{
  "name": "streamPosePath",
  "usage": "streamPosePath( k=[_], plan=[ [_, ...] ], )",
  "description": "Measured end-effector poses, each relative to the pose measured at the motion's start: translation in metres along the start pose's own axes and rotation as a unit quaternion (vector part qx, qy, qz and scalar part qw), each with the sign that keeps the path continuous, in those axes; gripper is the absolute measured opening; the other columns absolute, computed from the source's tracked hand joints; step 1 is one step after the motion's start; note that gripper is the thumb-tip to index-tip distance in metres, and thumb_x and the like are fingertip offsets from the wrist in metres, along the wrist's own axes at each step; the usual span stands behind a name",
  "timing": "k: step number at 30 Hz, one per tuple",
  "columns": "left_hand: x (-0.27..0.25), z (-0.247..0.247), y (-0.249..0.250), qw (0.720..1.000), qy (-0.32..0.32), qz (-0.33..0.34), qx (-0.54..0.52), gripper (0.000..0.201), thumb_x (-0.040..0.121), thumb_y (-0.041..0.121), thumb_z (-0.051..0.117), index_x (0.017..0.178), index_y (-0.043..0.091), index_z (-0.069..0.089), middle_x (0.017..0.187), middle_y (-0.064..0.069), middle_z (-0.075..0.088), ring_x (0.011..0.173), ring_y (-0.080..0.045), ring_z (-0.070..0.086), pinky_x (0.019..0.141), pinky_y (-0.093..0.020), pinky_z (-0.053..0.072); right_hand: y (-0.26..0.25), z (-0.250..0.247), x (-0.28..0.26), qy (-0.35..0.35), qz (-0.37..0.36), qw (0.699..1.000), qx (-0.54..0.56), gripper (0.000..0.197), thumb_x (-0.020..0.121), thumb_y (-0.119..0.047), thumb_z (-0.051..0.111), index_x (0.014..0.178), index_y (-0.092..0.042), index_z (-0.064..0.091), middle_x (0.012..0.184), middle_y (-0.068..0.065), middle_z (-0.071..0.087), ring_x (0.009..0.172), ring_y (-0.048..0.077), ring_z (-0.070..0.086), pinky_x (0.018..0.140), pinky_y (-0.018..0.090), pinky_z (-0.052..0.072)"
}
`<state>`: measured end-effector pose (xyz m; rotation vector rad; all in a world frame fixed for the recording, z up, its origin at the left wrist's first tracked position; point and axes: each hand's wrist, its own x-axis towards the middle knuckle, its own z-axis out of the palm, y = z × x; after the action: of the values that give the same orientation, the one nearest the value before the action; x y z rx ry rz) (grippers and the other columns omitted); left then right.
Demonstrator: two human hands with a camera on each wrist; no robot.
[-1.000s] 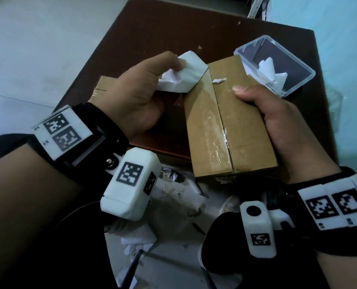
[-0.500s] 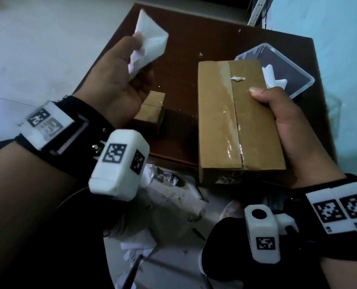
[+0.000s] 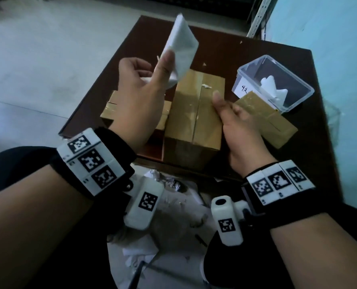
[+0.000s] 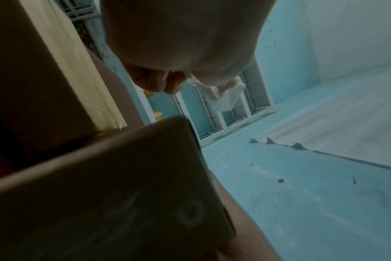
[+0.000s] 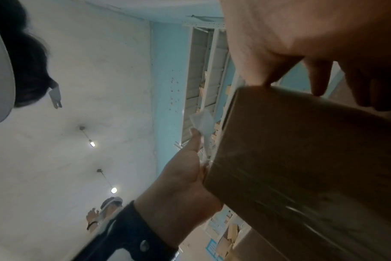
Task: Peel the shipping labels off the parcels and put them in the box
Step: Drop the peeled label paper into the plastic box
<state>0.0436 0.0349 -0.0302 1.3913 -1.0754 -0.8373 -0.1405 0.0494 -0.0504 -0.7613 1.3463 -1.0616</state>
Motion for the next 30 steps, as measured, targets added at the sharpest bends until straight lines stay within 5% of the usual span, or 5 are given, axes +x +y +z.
streamPosePath(
  k=[4,9,17,22,30],
  plan=[
    [-0.003,0.005,-0.005,0.997,0.015,0.069,0.014,0.044,0.099,0.052,0.062,0.107,0.025,0.029,0.114,-0.003,0.043,0.108,-0.017,0.056,0.086,-0.028,0.053,0.006,0.002,0.002,0.059,-0.153,0.98,-0.111,0.076,0.08,-0.072,0.073,0.136,-0.02,0.07,0.124,-0.005,0.077,0.114,0.009,0.074,0.103,0.041,0.061],
    [-0.003,0.015,-0.006,0.99,-0.037,0.122,0.063,0.04,0.087,0.037,0.08,0.103,0.027,0.045,0.114,-0.014,0.054,0.095,-0.015,0.053,0.073,-0.014,0.044,-0.007,-0.01,-0.013,0.115,-0.376,0.887,-0.244,0.026,0.105,-0.04,0.067,0.117,-0.019,0.077,0.105,-0.012,0.073,0.1,-0.009,0.066,0.087,0.007,0.047],
    [-0.015,0.03,0.005,0.954,-0.124,0.269,0.036,0.05,0.078,0.023,0.094,0.11,0.01,0.058,0.117,-0.018,0.063,0.102,-0.03,0.071,0.082,-0.038,0.064,-0.035,-0.028,-0.016,0.002,-0.238,0.971,-0.033,0.024,0.097,-0.035,0.076,0.118,-0.023,0.079,0.115,0.005,0.082,0.114,0.026,0.076,0.107,0.053,0.058],
    [-0.008,0.03,0.011,0.935,-0.164,0.305,0.071,0.067,0.084,0.012,0.087,0.138,-0.003,0.051,0.121,-0.019,0.06,0.116,-0.03,0.067,0.1,-0.044,0.059,-0.032,-0.044,-0.015,0.031,-0.249,0.967,-0.046,0.021,0.092,-0.007,0.082,0.107,-0.021,0.08,0.106,0.009,0.082,0.104,0.026,0.079,0.092,0.042,0.065],
    [-0.009,0.028,0.011,0.909,-0.142,0.342,0.19,0.011,0.089,0.0,0.074,0.09,0.011,0.078,0.102,-0.007,0.066,0.102,-0.017,0.067,0.084,-0.017,0.055,-0.038,-0.071,-0.016,0.128,-0.251,0.958,0.045,0.018,0.091,0.001,0.079,0.098,-0.014,0.077,0.102,0.013,0.081,0.1,0.029,0.08,0.092,0.049,0.066]
  ],
)
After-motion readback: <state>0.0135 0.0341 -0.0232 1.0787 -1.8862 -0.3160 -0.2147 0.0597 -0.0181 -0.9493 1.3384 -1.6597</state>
